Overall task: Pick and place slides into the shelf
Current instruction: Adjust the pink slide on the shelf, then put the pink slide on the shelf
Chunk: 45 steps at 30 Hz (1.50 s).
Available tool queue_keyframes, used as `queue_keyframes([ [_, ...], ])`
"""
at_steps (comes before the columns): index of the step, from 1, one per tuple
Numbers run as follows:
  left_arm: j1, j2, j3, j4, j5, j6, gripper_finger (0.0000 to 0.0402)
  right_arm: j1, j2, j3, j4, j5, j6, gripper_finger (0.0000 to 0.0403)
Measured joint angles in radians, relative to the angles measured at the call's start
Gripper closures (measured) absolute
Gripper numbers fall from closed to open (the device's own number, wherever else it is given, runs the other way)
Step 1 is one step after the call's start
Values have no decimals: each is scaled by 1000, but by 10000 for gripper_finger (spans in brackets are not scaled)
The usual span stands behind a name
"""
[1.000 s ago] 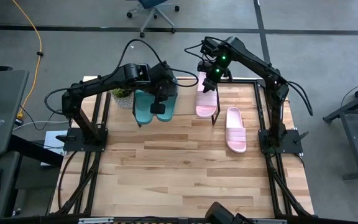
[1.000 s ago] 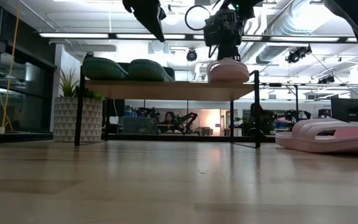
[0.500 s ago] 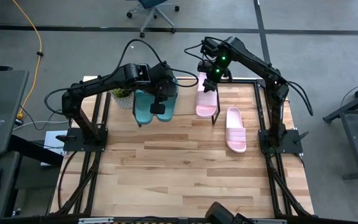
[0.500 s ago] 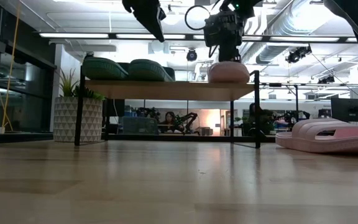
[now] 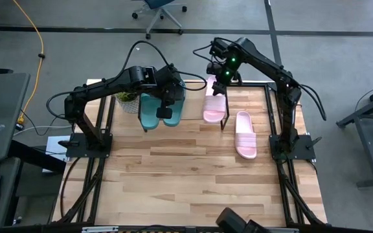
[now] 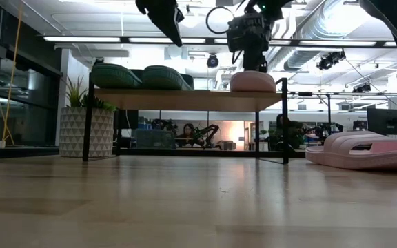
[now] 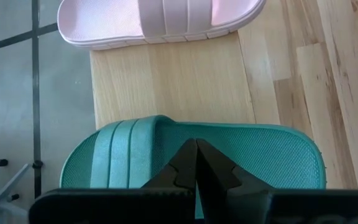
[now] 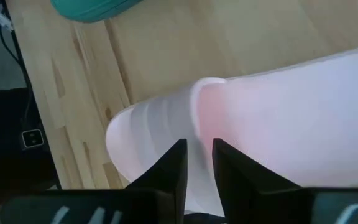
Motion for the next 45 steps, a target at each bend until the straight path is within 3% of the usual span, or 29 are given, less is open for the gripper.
queue_keyframes([
  [11, 0, 0, 0, -1, -2, 0, 401, -86, -80, 0, 1, -5, 28, 336],
  [30, 0, 0, 0, -3, -2, 0, 401, -59, -276, -16, 6, -9, 30, 336],
  [35, 0, 0, 0, -4, -2, 0, 402, -50, -383, -260, 10, -8, 19, 336],
  [41, 0, 0, 0, -5, -3, -1, 402, -52, -591, -650, 207, -70, 100, 336],
  [45, 0, 0, 0, -24, -2, -1, 401, -37, -660, -804, 217, -72, 117, 336],
])
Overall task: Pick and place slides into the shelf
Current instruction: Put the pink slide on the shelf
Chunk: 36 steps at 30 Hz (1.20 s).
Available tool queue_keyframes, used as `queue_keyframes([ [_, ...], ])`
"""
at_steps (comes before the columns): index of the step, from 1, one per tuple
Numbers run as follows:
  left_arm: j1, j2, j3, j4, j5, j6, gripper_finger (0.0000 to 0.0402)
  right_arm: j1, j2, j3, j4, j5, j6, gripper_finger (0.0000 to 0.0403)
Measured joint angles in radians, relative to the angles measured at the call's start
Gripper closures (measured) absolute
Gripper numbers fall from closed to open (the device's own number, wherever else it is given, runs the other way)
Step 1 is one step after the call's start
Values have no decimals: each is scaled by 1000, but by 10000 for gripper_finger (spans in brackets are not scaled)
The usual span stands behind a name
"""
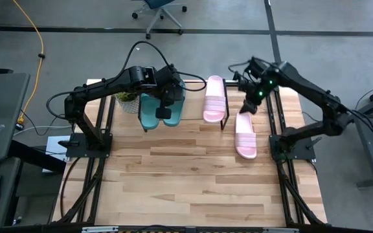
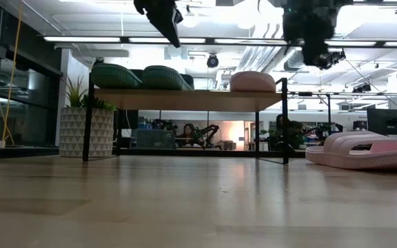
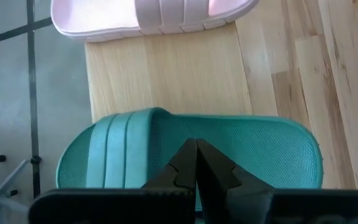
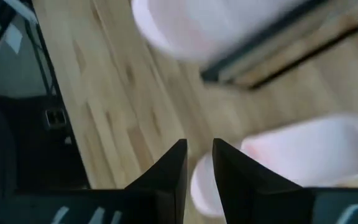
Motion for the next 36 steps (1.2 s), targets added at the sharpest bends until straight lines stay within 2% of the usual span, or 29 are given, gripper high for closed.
queue_keyframes([
  [5, 0, 0, 0, -14, -2, -11, 402, 5, -24, -174, -37, -15, -28, 332],
  [8, 0, 0, 0, -14, -4, -26, 401, -4, -25, -280, -22, -64, -73, 324],
  [14, 0, 0, 0, -14, -3, -57, 401, -5, -24, -411, 60, -63, -106, 306],
  [24, 0, 0, 0, -15, -3, -86, 401, -29, -22, -437, 176, 35, -105, 281],
  [36, 0, 0, 0, -17, -3, -104, 401, -76, 78, -461, 125, 10, -220, 272],
])
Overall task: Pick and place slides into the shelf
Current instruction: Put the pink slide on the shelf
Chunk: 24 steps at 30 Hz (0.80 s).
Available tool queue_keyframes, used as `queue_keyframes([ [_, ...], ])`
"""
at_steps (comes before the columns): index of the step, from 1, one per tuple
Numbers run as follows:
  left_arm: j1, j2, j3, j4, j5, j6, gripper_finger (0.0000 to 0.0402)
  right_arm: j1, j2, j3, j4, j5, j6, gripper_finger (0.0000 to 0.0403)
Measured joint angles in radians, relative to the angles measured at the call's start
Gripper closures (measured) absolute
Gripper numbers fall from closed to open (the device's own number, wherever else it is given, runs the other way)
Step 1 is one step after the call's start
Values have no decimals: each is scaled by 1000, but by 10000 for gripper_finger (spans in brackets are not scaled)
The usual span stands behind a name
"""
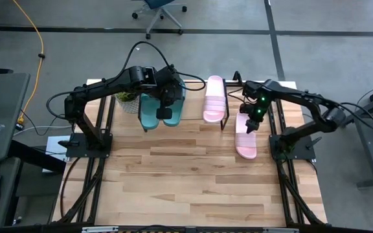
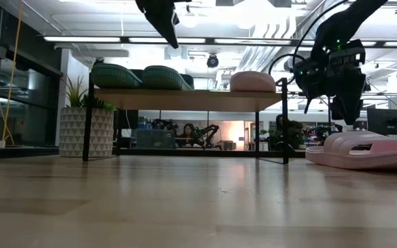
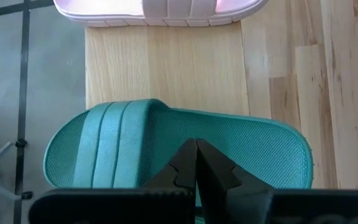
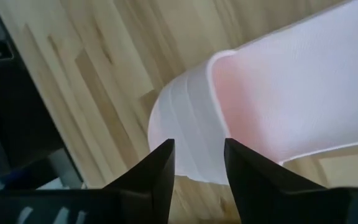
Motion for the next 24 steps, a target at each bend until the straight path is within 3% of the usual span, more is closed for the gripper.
queue_keyframes([
  [12, 0, 0, 0, 0, 0, -8, 401, 0, 43, 0, 17, 55, -24, 272],
  [24, 0, 0, 0, 0, 0, -8, 401, 0, 43, -34, 39, 33, -27, 272],
])
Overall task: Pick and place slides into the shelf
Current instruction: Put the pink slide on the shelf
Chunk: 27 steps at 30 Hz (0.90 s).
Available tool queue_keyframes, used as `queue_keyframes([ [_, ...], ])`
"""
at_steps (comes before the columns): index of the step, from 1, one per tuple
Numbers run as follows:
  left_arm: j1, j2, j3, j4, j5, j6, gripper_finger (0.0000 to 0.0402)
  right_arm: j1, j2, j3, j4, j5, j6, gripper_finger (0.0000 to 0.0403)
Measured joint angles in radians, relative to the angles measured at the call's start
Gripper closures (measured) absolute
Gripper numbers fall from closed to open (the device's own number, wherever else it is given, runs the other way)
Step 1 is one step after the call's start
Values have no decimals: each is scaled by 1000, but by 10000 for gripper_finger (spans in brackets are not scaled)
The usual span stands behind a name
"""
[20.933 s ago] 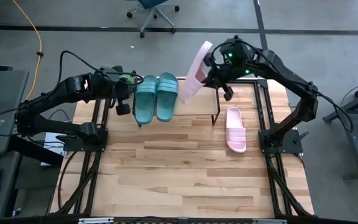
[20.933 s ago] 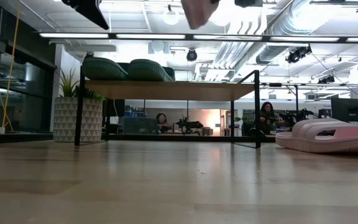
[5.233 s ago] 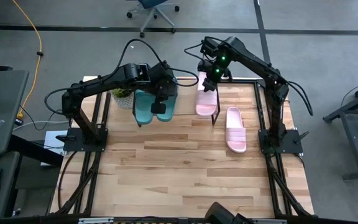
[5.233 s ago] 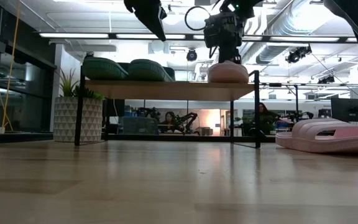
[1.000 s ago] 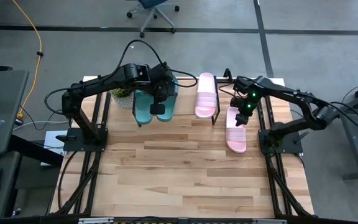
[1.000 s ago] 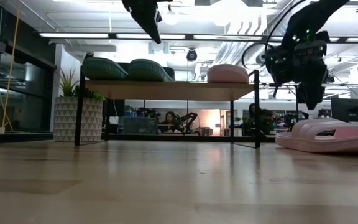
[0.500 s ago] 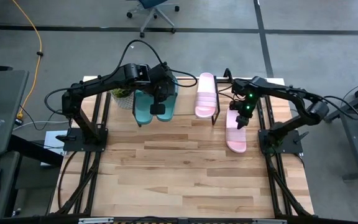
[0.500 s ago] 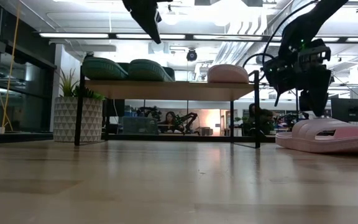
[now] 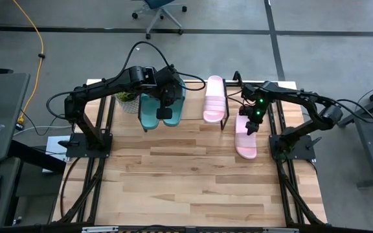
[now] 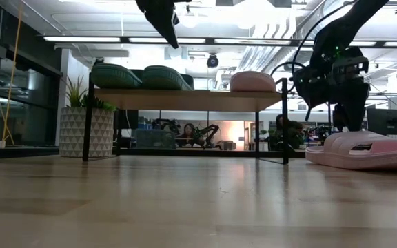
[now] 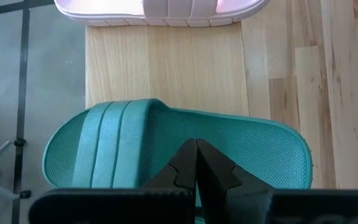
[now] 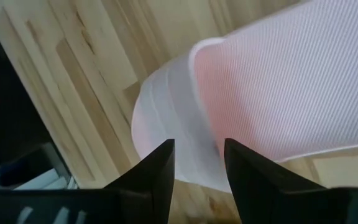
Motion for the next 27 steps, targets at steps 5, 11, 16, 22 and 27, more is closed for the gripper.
queue_keyframes([
  [5, 0, 0, 0, 0, 0, 0, 401, 0, 0, 0, 2, 24, 10, 272],
  [11, 0, 0, 0, 0, 0, 0, 401, 0, 0, 0, 12, 30, 13, 272],
  [16, 0, 0, 0, 0, 0, 2, 401, 0, 0, 0, 15, 42, 16, 272],
  [22, 0, 0, 0, 0, 0, 5, 401, -11, 0, 0, 32, 75, 44, 272],
  [27, 0, 0, 0, -9, 0, 5, 401, -11, 0, 0, 24, 47, 32, 272],
])
